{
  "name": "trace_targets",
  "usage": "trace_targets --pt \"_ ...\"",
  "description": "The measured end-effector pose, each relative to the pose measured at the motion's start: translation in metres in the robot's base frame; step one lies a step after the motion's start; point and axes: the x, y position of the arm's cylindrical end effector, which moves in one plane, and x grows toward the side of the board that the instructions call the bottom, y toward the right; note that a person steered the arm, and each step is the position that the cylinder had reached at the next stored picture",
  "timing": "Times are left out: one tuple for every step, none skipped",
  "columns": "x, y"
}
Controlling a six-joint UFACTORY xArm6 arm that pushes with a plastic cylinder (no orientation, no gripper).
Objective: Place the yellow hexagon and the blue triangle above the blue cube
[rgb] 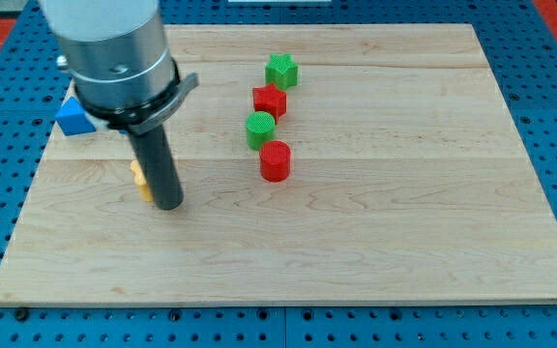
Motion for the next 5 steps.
trace_targets --pt "-0.010 -0.032" --pt "-0.017 -0.039" --pt "-0.017 -0.063" --pt "-0.033 -0.154" --pt "-0.074 -0.165"
